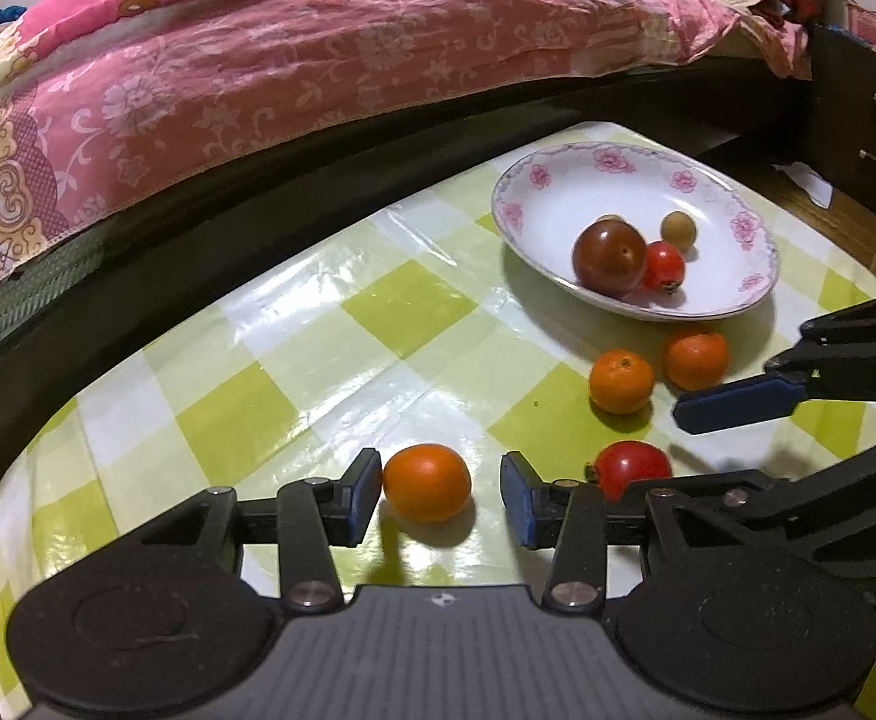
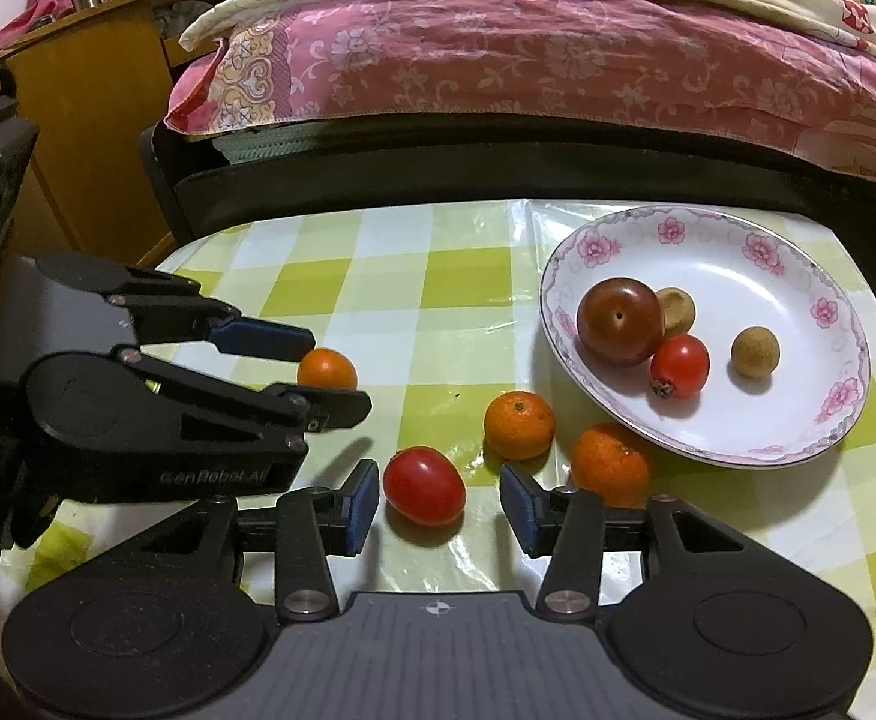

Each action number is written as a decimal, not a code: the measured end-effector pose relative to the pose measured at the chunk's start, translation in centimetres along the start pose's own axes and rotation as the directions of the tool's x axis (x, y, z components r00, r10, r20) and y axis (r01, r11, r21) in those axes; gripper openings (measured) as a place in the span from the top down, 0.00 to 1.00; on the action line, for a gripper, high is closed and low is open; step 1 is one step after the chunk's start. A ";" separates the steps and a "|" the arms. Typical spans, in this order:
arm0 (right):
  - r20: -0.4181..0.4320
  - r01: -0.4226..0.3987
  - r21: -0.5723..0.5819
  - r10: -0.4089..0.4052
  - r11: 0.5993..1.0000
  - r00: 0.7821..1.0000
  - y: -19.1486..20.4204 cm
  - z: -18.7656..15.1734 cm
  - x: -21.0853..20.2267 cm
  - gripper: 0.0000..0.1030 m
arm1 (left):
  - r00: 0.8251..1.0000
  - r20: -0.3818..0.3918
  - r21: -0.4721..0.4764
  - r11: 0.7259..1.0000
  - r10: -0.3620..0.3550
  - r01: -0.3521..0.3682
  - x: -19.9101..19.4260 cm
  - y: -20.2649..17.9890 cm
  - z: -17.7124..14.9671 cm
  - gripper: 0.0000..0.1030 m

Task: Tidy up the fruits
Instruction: 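Move both open tools back toward the tangerines and red tomato, then grasp a tangerine with the left tool while the right tool grasps the red tomato, then carry the held tangerine and red tomato over the white plate with both tools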

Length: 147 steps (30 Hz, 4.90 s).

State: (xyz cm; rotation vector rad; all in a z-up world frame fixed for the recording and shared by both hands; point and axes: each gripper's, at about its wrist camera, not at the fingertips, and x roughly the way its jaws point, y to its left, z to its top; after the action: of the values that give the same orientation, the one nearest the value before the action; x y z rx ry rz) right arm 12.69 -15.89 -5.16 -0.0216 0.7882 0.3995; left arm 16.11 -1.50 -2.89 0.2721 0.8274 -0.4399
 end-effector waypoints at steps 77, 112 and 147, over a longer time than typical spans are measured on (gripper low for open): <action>-0.034 0.194 0.064 -0.192 0.979 0.981 -1.8 -3.9 -2.7 0.76 | 0.999 -0.048 -0.077 0.997 0.025 -0.028 -2.1 -8.2 -3.1 0.61; 0.002 0.186 0.249 -0.193 0.950 0.981 -5.4 -4.1 -4.6 0.76 | 0.998 0.047 -0.054 0.998 0.035 -0.032 -3.2 -9.1 -0.5 0.62; 0.073 0.286 0.233 -0.310 0.929 0.948 -13.0 5.1 0.7 0.76 | 0.992 0.124 -0.015 1.000 -0.022 0.024 6.0 -6.4 11.2 0.62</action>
State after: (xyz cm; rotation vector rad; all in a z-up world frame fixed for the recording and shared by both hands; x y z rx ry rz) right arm 21.27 -26.86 -3.68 0.0862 0.7044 0.0218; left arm 23.85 -13.20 -0.61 0.2184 0.7131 -0.4666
